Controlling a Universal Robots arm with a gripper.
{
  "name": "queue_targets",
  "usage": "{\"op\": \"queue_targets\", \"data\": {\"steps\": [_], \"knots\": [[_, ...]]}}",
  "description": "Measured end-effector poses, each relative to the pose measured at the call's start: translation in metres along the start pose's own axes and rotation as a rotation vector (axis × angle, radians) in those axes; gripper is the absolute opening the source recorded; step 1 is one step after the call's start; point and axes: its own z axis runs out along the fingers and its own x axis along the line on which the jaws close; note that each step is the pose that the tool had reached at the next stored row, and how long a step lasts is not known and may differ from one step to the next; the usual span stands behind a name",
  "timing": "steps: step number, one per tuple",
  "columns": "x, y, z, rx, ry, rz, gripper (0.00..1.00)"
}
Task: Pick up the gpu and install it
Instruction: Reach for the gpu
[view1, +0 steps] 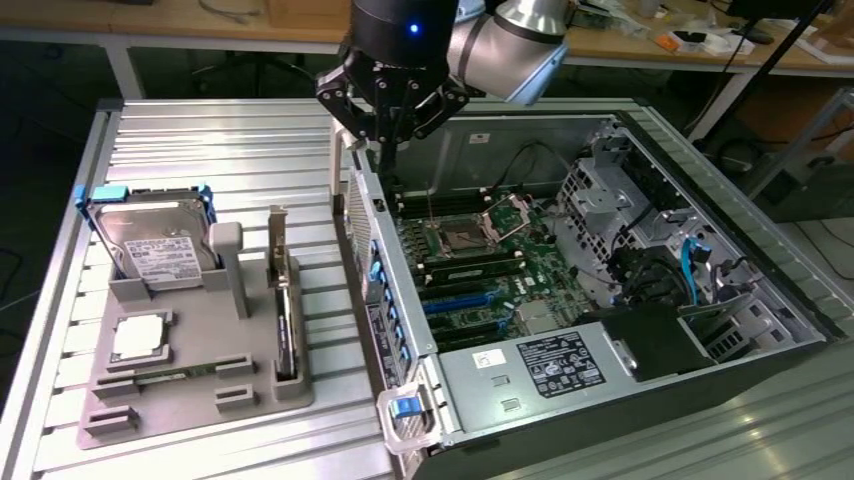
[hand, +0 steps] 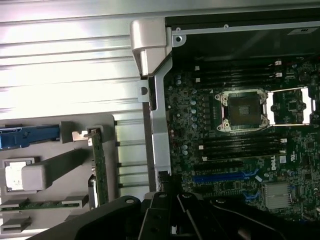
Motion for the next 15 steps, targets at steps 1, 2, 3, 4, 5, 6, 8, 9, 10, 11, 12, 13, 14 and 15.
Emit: {"op": "queue_targets", "data": {"steps": [1,2,3,4,5,6,8,9,10,11,12,13,14,15], "knots": [[0.001,0.0,0.0,0.0,0.0,0.0,0.11],[0.001,-0.0001,-0.0001,0.0,0.0,0.0,0.11],[0.002,-0.0002,-0.0001,0.0,0.0,0.0,0.11],[0.003,-0.0002,-0.0001,0.0,0.0,0.0,0.11],[0.004,-0.0003,-0.0001,-0.0001,0.0,0.0,0.11],[0.004,-0.0003,-0.0001,-0.0001,-0.0001,0.0,0.11],[0.005,-0.0004,-0.0001,-0.0001,0.0,0.0,0.11],[0.006,-0.0005,-0.0001,-0.0001,-0.0001,0.0,0.11],[0.007,-0.0005,-0.0002,0.0,0.0,0.0,0.11],[0.008,-0.0006,-0.0002,0.0,0.0,0.0,0.11],[0.009,-0.0007,-0.0002,0.0,0.0,0.0,0.11],[0.01,-0.0007,-0.0003,0.0,0.0,0.0,0.11],[0.011,-0.0008,-0.0003,0.0,0.0,0.0,0.11],[0.011,-0.0009,-0.0003,0.0,0.0,0.0,0.11]]}}
